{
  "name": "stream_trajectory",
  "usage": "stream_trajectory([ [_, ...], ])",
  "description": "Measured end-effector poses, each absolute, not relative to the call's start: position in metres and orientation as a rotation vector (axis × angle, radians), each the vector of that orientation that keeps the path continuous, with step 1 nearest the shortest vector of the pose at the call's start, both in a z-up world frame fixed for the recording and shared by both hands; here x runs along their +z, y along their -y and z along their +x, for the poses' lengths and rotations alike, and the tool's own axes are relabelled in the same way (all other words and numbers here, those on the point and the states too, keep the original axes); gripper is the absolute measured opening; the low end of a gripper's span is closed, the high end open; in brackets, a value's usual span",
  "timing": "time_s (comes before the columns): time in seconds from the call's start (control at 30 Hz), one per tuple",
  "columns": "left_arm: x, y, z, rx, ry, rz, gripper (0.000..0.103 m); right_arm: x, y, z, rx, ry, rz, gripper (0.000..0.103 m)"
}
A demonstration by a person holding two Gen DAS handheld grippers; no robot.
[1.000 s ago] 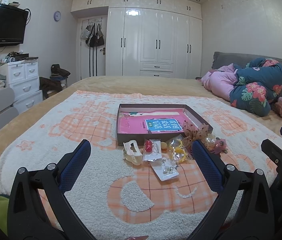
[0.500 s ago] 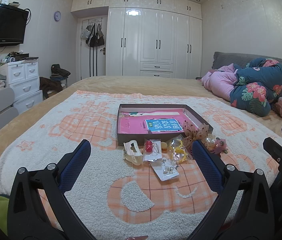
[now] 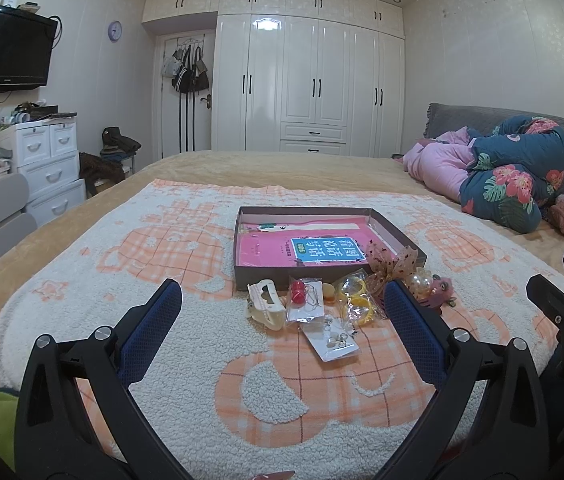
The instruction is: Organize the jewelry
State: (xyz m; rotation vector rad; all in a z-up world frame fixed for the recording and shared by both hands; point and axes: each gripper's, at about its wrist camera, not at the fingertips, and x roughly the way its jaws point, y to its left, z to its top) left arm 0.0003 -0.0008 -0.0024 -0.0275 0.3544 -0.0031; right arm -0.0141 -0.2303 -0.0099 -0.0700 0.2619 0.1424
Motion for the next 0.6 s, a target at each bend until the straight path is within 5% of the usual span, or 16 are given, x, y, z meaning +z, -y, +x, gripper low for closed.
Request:
stream_trajectory([
  [0.6,-0.005,-0.012,0.008,0.029,-0.380,-0.051,0.093,-0.018,0.215,-0.007,0.228,-0.304,-0.104,0.097],
])
